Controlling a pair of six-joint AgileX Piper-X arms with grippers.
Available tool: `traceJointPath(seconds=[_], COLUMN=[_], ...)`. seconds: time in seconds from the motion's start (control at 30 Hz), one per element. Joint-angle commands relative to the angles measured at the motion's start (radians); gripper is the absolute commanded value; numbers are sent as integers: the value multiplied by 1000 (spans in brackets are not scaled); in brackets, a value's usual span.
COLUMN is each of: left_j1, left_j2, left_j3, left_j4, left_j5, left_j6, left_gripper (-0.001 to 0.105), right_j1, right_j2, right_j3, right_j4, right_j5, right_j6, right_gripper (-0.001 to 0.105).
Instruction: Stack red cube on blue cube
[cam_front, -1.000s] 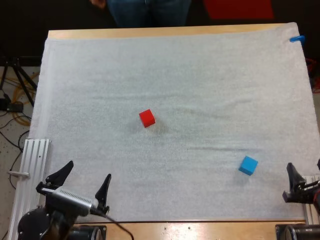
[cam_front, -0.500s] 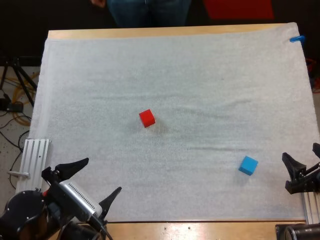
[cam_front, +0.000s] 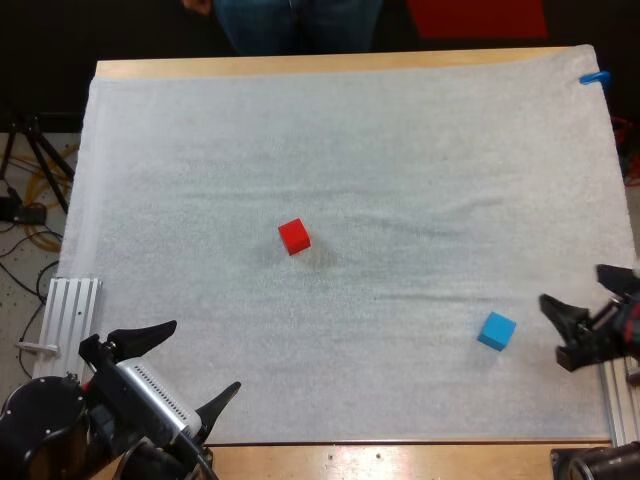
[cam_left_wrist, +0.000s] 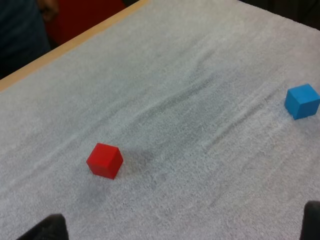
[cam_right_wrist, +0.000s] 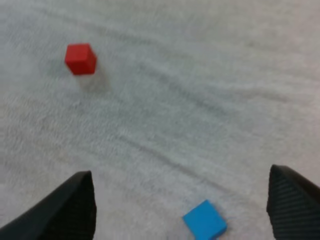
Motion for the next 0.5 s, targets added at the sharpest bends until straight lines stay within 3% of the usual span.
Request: traceJointPath(seconds=[0.0, 0.27, 0.33, 0.47], left_j1=[-5, -5, -5, -5], left_j2=[2, 2, 2, 2], left_j3=[-6, -6, -6, -6], left_j4=[-1, 13, 18, 17], left_j5=[-2, -15, -72, -111], left_j6=[5, 5, 5, 5], left_gripper=[87, 87, 87, 87], right_j1=[19, 206, 281, 378], right_j2=[27, 200, 272, 393], right_j3=[-6, -6, -6, -6], right_j4=[-9, -167, -238, -344], right_j5=[-10, 88, 136, 180], right_j6=[-20, 12, 28, 64], right_gripper=[69, 69, 69, 69])
